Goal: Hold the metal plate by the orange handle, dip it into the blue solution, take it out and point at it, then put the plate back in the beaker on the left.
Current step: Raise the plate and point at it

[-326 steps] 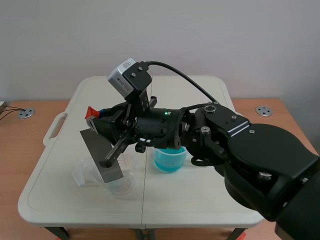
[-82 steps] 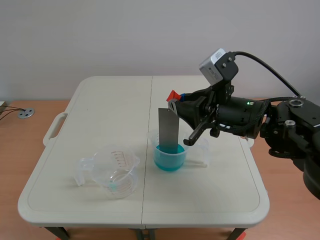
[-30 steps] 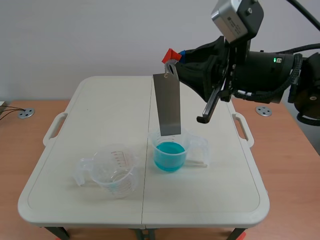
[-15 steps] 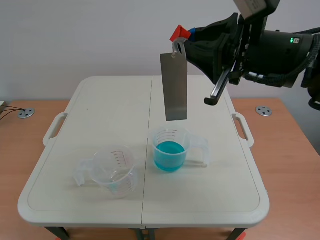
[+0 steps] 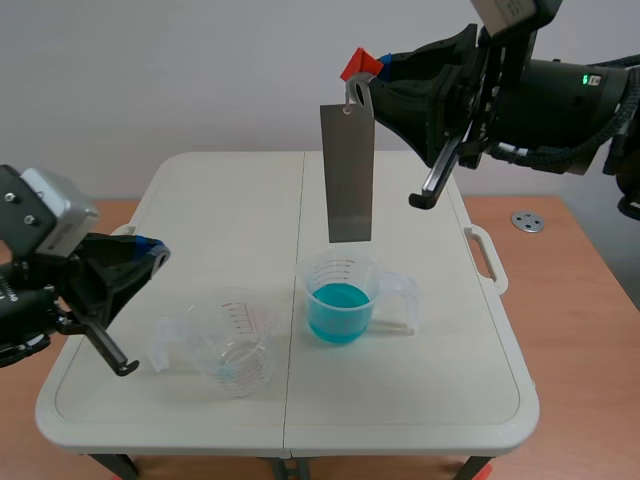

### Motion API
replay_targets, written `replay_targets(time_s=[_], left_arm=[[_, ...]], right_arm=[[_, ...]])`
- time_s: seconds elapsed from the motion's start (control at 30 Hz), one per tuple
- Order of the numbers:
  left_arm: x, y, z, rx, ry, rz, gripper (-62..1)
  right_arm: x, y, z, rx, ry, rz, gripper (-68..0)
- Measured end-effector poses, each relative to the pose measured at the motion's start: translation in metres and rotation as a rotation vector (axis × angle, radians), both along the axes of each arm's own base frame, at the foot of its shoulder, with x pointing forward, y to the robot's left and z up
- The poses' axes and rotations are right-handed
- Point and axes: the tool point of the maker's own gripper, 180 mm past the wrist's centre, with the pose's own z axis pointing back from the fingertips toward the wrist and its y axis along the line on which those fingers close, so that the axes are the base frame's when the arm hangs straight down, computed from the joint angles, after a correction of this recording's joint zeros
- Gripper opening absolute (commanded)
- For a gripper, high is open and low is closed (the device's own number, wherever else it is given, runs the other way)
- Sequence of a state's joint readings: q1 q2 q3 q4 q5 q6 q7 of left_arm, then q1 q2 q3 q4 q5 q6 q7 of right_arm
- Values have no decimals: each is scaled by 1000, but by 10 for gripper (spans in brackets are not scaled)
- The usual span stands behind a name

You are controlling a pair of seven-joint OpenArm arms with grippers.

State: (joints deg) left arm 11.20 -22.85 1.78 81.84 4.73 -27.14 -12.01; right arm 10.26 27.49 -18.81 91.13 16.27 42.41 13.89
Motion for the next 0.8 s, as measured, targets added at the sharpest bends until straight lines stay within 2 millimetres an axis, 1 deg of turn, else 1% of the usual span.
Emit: replay_targets(time_s=[0.17,0.3,0.4,0.57,0.67,0.8], left_arm=[[6,-40,3,5,-2,-105,-594],[6,-64,4,6,-4,-172,-594],[8,-71,-3,11,10,-198,-594],[12,-76,-17,29,45,-218,-594],[16,-79,-20,38,48,-232,-594],[21,-84,-17,36,34,-246,-594]], right_arm=[[0,0,0,0,0,0,-662],[0,0,0,0,0,0,-662],[0,0,0,0,0,0,-662],[0,0,0,0,0,0,-662],[0,0,0,0,0,0,-662],[0,0,0,-1,0,0,-662]])
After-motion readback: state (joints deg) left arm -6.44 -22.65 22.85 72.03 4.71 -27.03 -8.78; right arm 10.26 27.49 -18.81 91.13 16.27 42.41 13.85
